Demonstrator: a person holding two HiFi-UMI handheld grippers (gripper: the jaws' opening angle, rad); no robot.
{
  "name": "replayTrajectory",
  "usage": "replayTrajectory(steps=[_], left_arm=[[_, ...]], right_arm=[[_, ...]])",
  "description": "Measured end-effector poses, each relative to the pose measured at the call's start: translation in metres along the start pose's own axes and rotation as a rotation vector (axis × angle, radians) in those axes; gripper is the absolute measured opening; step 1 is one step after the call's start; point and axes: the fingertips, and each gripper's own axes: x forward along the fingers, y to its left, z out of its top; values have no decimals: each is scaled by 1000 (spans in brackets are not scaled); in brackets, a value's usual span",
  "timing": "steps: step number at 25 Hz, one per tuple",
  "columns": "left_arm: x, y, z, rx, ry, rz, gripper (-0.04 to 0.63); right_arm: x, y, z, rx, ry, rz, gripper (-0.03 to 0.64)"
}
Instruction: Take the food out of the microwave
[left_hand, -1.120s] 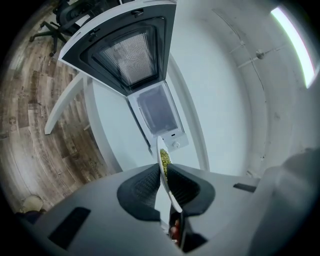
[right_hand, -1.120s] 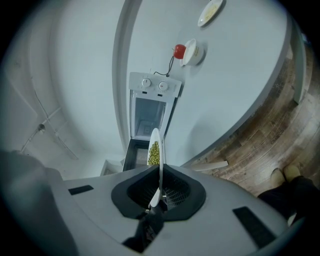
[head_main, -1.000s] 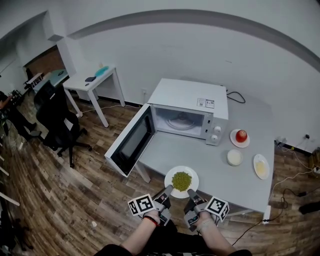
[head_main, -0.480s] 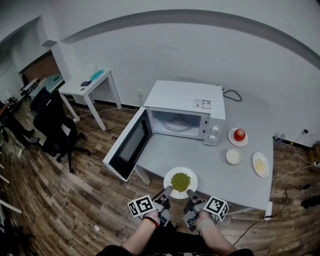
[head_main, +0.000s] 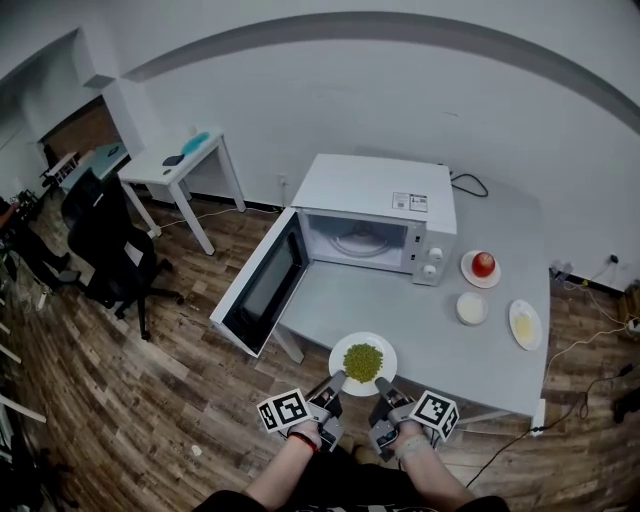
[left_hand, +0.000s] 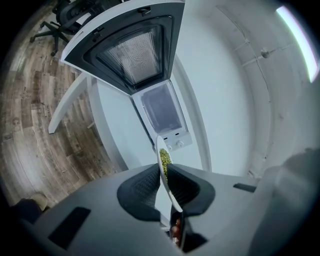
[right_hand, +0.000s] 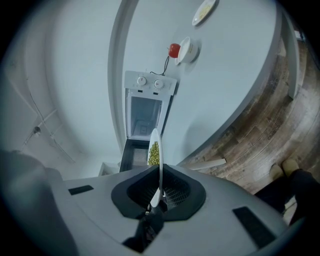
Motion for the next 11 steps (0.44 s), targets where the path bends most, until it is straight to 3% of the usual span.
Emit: replayTrajectory(steps=[11], left_arm=[[-29,25,-26,-27,4,34,44]], right_arm=[[-13,-33,-29,18,32,-24,38]])
